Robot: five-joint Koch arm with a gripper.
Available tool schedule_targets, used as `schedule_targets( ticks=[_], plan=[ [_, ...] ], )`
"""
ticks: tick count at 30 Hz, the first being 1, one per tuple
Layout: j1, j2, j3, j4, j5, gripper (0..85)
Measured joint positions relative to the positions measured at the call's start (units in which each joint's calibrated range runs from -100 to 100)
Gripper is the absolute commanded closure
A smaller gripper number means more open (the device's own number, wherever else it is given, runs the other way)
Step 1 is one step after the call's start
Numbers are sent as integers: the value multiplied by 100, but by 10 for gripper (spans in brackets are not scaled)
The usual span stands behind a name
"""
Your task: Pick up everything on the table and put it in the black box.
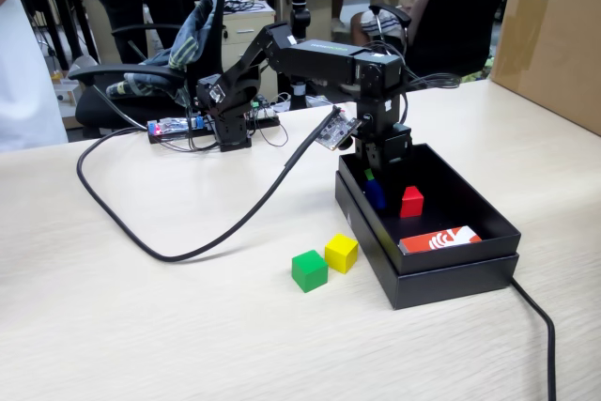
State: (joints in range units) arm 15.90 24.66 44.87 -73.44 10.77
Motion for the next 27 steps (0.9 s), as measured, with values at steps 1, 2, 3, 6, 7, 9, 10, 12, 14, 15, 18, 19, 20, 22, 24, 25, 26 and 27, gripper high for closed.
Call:
schedule_targets(
  ticks=[1,2,3,6,7,9,10,12,14,15,18,19,20,22,24,25,26,27],
  plan=[
    [0,39,0,0,10,642],
    [5,39,0,0,15,600],
    [5,39,0,0,29,576],
    [10,39,37,0,63,576],
    [10,39,137,0,68,576],
    [10,0,201,0,83,576],
    [10,-91,219,-8,83,576],
    [-15,-401,210,-8,83,576],
    [-68,-1049,219,-8,83,576],
    [-117,-1450,219,-8,73,576],
    [-342,-2472,219,-15,-63,576],
    [-420,-2693,219,-31,-147,564],
    [-513,-2848,246,-46,-234,524],
    [-713,-2900,438,-62,-400,470],
    [-928,-2913,438,-70,-567,447],
    [-1040,-2874,438,-70,-650,438],
    [-1138,-2822,438,-70,-728,438],
    [-1231,-2693,447,-70,-801,438]
  ],
)
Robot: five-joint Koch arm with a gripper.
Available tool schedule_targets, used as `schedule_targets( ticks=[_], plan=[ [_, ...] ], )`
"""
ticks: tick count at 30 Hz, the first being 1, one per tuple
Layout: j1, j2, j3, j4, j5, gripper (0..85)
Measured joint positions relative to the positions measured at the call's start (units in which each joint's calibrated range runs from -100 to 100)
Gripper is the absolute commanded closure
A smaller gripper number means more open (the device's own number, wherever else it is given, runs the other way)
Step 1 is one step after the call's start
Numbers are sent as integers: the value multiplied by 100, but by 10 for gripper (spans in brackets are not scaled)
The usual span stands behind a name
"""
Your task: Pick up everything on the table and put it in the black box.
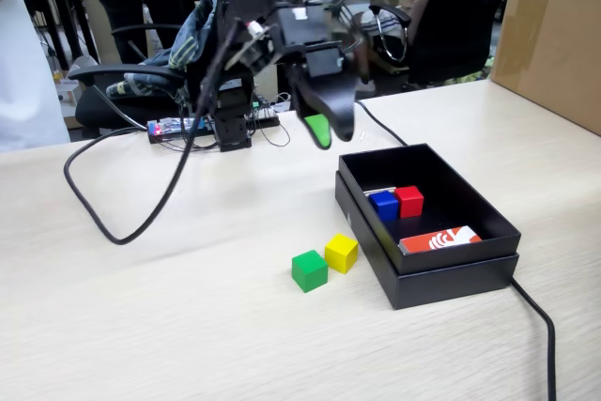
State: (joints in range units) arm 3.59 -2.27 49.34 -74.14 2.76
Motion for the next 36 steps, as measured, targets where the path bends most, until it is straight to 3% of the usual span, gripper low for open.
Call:
schedule_targets(
  ticks=[6,22,25,27,29,36],
  plan=[
    [-269,1683,347,8,-225,426],
    [-215,4362,1515,8,-230,435],
    [-215,4608,1515,8,-230,665],
    [-215,4621,1524,8,-215,743],
    [-230,4621,1524,8,-171,789],
    [-244,3845,1205,-155,-137,786]
  ],
)
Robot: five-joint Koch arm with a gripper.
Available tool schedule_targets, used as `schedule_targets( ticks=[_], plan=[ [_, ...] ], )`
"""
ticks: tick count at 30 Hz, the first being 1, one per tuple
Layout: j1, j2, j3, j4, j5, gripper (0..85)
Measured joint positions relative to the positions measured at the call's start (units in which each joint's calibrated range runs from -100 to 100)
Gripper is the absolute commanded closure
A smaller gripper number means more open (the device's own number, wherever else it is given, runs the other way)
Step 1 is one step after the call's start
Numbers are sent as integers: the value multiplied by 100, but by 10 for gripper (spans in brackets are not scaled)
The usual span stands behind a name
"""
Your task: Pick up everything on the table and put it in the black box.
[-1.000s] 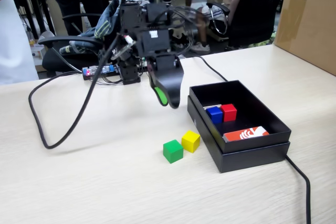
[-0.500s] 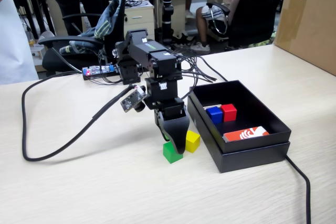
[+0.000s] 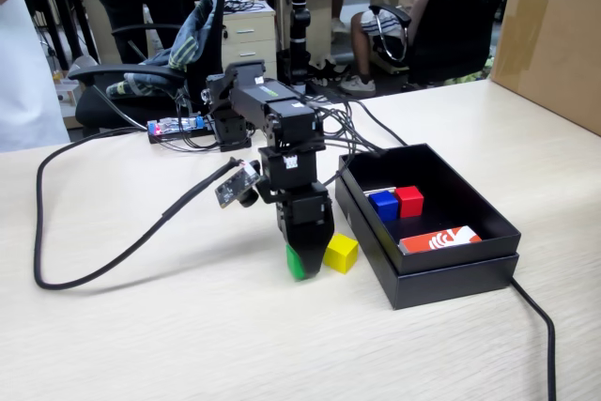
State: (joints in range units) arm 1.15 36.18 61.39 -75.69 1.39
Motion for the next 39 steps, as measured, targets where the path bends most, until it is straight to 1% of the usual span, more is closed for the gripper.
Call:
schedule_targets(
  ticks=[1,4,5,7,8,9,11,12,18,19,22,29,30,33,35,37,39],
  plan=[
    [24,-790,-319,-54,29,786],
    [210,-2201,-575,-101,49,787],
    [459,-3003,-557,-108,49,786],
    [669,-3430,-557,-108,63,786],
    [899,-3508,-557,-147,147,785],
    [1109,-3495,-566,-155,264,785],
    [1294,-3340,-557,-163,386,782],
    [1436,-3016,-557,-163,513,781],
    [1636,-1838,-548,-155,669,779],
    [1690,-1398,-347,-155,703,779],
    [1753,-893,37,-155,747,779],
    [1797,-531,55,-132,811,775],
    [1797,-531,64,-132,811,758],
    [1797,-531,55,-132,825,591],
    [1797,-531,64,-132,825,536],
    [1797,-531,64,-147,825,463],
    [1788,-647,0,-163,825,451]
  ],
)
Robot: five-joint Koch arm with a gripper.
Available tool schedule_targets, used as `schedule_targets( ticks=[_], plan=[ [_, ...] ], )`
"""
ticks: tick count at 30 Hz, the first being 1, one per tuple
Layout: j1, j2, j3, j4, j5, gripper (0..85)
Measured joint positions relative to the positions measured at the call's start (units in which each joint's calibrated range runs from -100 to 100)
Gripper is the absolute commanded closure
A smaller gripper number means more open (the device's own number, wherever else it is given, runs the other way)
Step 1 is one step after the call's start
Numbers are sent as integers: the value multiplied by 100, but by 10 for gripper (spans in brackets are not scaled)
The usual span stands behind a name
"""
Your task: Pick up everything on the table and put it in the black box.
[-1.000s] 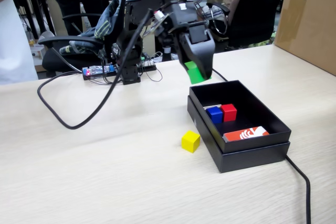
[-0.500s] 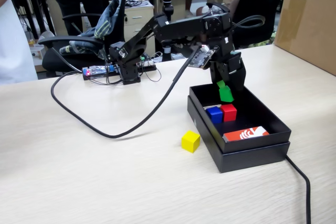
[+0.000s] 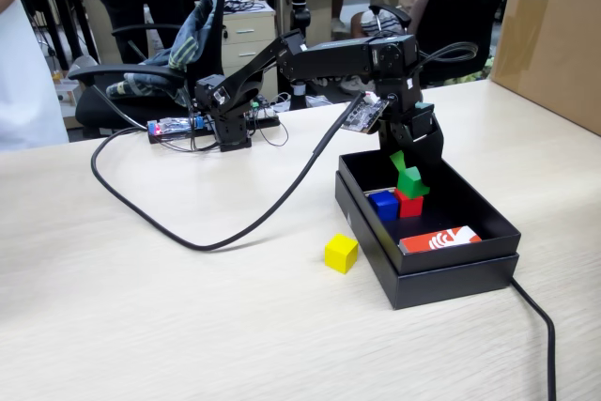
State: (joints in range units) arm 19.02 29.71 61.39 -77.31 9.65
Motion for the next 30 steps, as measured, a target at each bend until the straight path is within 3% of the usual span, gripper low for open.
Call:
schedule_targets(
  ticks=[5,12,18,24,30],
  plan=[
    [-254,-2058,-347,-31,-39,451],
    [-1133,-3275,-958,-70,-523,415],
    [-1426,-2356,-1132,-85,-811,415],
    [-1446,-828,-1123,-70,-855,415],
    [-1451,518,82,-46,-855,418]
  ],
)
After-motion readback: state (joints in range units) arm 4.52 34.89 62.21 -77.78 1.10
